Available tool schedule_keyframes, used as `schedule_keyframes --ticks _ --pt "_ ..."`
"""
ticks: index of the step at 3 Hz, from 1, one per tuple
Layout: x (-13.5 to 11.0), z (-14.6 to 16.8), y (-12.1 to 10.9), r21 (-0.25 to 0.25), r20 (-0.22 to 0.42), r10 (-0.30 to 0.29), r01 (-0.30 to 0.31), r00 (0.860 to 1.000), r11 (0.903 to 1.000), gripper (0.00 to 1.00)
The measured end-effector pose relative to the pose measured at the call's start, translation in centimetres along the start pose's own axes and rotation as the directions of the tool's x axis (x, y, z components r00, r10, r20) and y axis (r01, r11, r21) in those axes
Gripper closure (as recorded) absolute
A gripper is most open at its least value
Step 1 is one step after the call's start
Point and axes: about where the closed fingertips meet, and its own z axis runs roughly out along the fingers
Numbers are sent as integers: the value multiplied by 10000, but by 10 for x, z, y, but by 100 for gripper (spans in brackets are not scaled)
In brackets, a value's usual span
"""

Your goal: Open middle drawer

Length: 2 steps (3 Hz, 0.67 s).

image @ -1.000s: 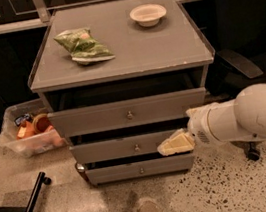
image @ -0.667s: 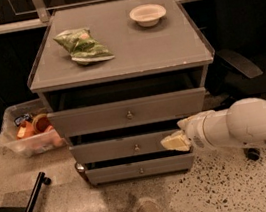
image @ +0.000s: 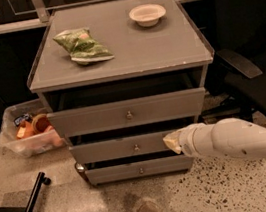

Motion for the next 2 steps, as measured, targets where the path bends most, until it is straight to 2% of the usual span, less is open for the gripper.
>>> schedule_keyframes --ticks 1,2 --pt "40 75 -12 -160 256 804 -800 9964 9967 100" --pt "40 75 -12 -159 256 804 -800 9964 9967 100"
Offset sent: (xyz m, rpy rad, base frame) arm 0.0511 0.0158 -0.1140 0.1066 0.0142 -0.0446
